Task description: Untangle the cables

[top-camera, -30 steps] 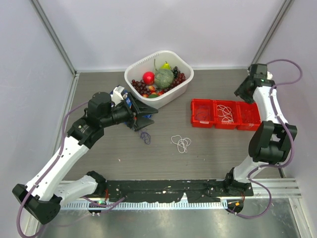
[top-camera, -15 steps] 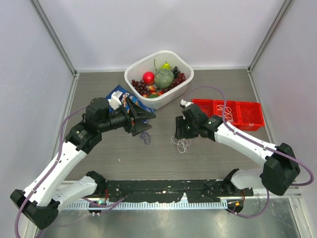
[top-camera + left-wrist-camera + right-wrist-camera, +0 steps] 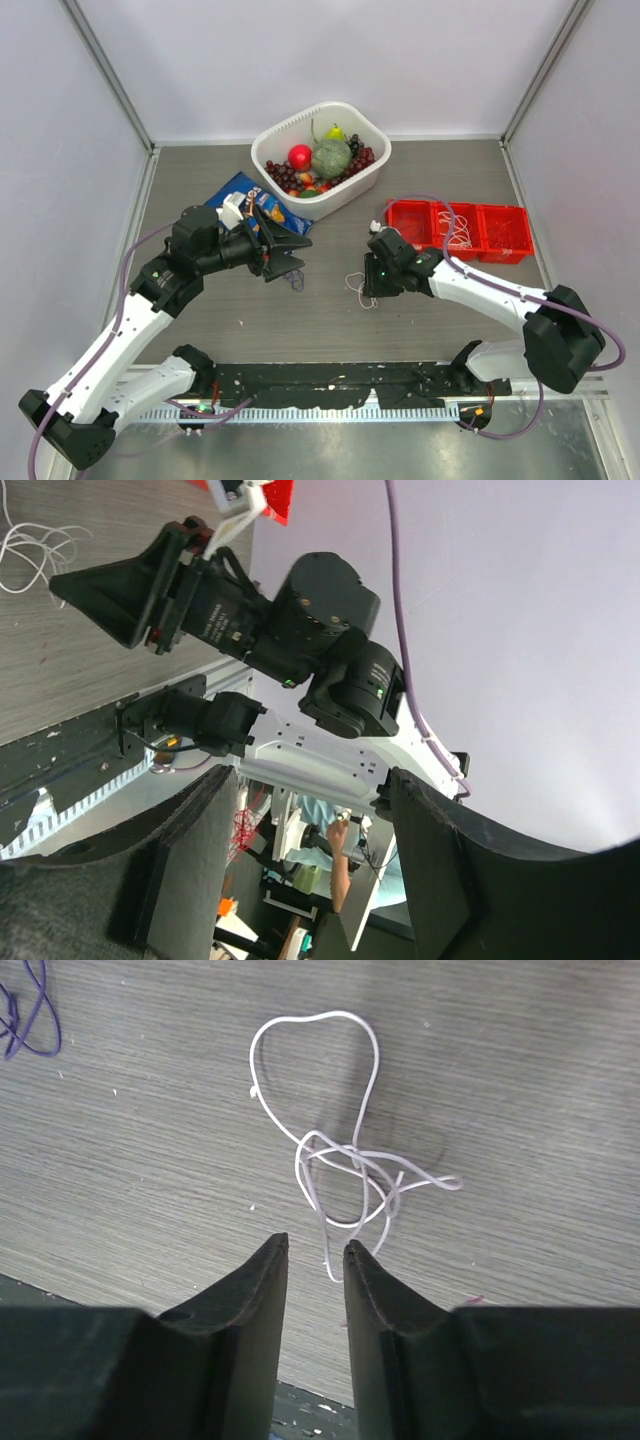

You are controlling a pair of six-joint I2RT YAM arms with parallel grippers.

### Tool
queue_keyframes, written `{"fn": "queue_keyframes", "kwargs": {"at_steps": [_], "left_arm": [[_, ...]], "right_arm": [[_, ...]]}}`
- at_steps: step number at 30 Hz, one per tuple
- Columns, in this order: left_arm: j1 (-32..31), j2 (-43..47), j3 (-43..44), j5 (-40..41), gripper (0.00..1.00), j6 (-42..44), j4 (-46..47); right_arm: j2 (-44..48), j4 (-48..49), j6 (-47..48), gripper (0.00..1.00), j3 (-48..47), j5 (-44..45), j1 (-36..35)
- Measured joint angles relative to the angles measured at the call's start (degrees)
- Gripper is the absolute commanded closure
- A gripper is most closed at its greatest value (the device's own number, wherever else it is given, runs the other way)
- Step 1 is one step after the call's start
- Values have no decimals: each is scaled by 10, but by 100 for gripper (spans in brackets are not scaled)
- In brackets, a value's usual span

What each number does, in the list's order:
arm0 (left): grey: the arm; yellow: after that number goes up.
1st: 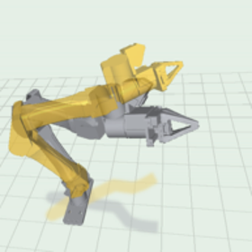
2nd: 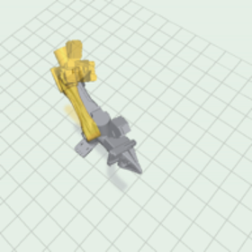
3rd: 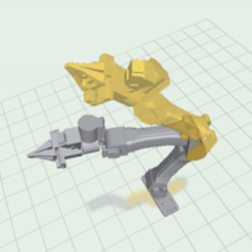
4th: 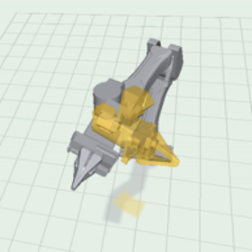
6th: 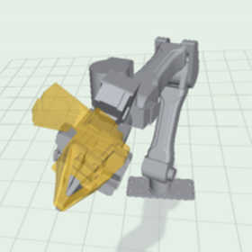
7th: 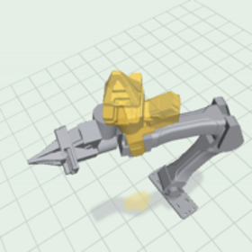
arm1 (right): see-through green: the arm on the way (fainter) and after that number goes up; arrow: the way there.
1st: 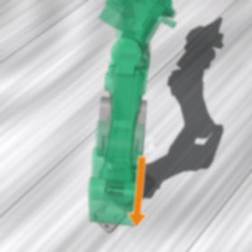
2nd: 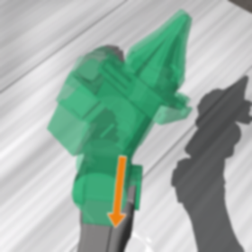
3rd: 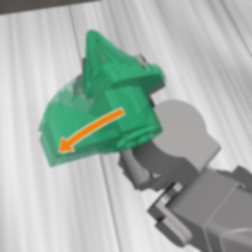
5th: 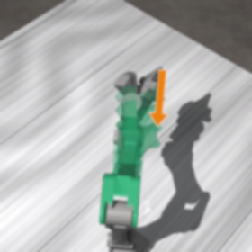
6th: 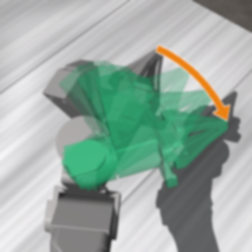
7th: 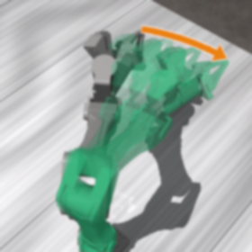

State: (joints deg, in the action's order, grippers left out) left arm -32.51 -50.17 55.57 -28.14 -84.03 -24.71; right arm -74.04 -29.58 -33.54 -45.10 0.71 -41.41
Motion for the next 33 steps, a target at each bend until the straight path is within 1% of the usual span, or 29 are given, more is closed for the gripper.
{"fn": "queue_keyframes", "kwargs": {"at_steps": [3,4,5,6,7,8,12,17,21,25,27,31,33], "left_arm": [[0,7,0,0,34,0,0],[0,9,0,0,34,0,0],[0,10,0,0,34,0,0],[0,11,0,0,34,0,0],[0,11,0,0,34,0,0],[0,11,0,0,35,0,0],[0,11,0,0,35,3,-3],[0,10,7,7,35,13,-19],[0,7,31,15,38,34,-25],[0,2,47,17,47,54,-26],[0,1,48,18,50,68,-27],[0,-7,50,22,50,122,-35],[0,-9,52,26,48,160,-39]], "right_arm": [[-24,7,-5,71,0,1,-14],[-30,9,-5,77,0,2,-17],[-36,10,-6,80,0,3,-19],[-42,12,-7,87,0,5,-22],[-49,12,-7,92,-1,7,-24],[-56,12,-7,99,-4,8,-25],[-76,13,-8,99,-23,11,-32],[-73,24,-8,99,-61,-3,-54],[-46,56,-8,99,-87,-50,-61],[-9,90,-12,99,-116,-108,-61],[5,110,-14,99,-128,-133,-61],[33,154,-23,99,-144,-195,-61],[41,174,-29,99,-151,-234,-62]]}}
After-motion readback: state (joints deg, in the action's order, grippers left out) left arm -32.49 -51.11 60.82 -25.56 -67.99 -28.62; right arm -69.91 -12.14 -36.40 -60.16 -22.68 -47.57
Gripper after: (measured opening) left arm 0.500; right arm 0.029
